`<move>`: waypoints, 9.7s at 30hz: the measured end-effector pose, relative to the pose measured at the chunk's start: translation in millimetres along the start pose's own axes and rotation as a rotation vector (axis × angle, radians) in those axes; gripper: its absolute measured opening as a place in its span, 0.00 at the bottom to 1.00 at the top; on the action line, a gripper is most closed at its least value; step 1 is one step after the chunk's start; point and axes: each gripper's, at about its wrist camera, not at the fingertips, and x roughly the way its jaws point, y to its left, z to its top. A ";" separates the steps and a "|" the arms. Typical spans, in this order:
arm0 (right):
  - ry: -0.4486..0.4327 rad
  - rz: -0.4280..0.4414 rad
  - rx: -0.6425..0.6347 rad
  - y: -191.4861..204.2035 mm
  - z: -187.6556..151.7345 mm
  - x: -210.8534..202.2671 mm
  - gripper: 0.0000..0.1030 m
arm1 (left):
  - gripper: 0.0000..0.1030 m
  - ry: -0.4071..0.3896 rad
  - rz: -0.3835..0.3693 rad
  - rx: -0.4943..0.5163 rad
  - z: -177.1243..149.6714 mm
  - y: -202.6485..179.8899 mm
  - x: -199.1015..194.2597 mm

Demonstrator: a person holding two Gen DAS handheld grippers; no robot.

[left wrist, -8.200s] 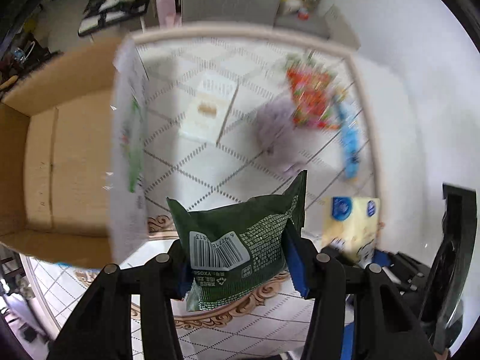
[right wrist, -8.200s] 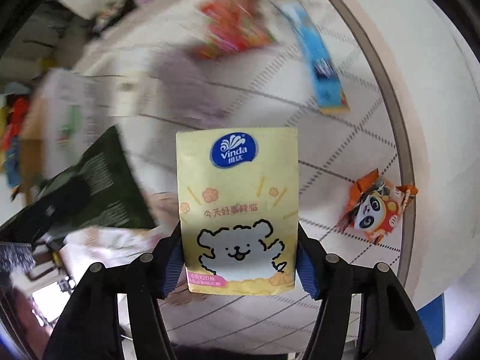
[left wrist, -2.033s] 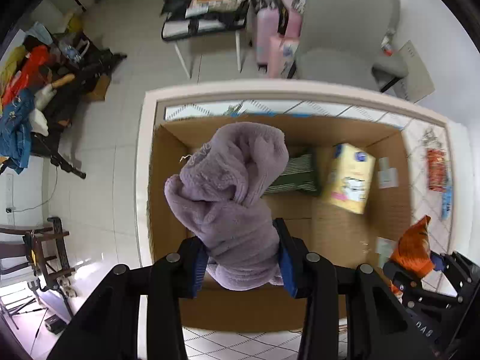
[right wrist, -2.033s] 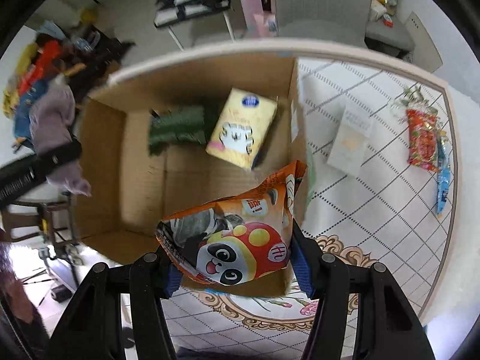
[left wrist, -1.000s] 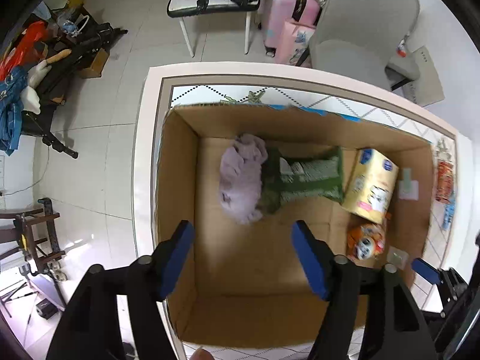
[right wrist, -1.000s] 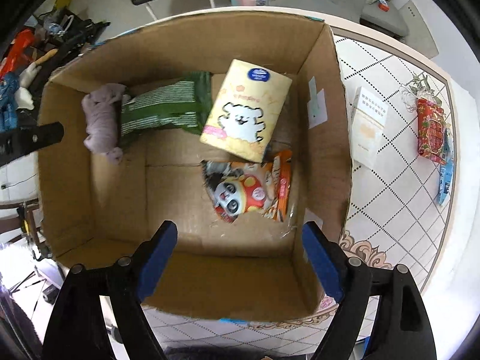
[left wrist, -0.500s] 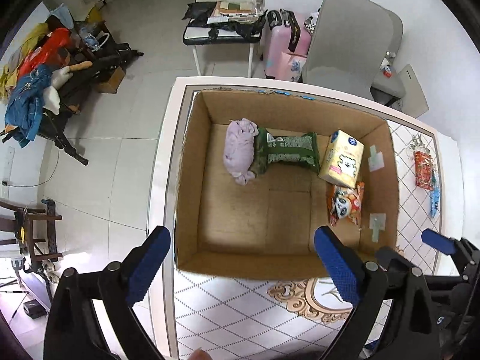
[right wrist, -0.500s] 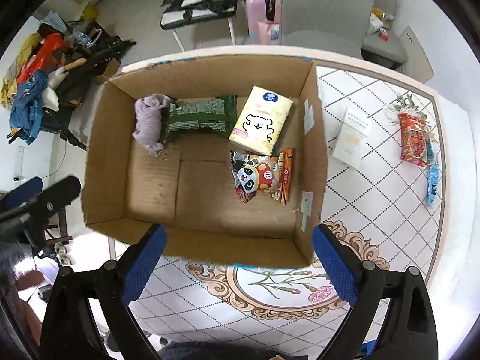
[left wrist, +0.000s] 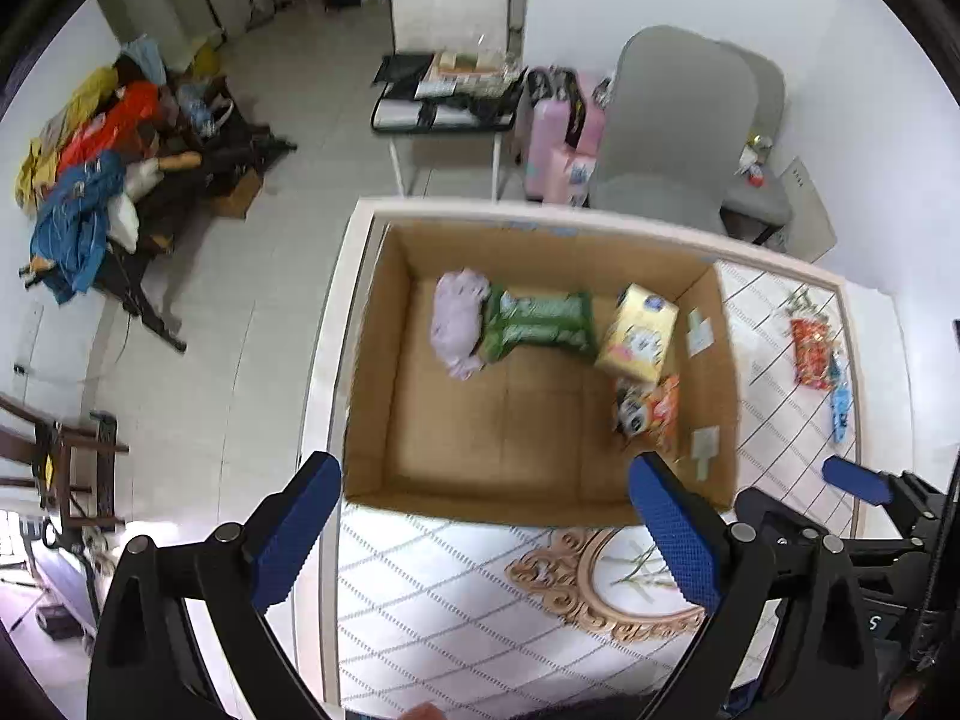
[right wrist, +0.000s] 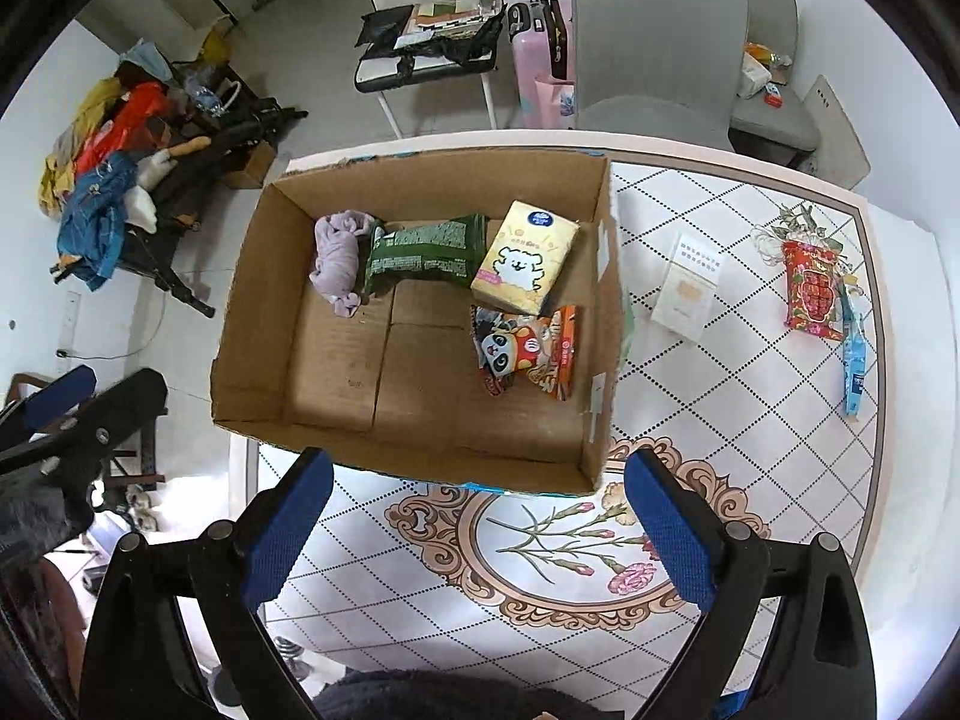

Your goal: Organize soft objects

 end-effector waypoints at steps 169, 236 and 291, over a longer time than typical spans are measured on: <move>0.035 -0.105 0.364 -211.8 3.4 26.0 0.95 | 0.97 0.102 0.014 -0.033 4.3 -82.6 74.0; 0.203 0.199 0.077 78.1 61.5 135.9 0.14 | 0.97 0.239 0.108 -0.165 11.5 84.3 134.6; -0.162 -0.165 0.018 18.6 -17.2 -55.3 0.94 | 0.99 -0.064 -0.007 -0.031 -10.4 11.3 -34.1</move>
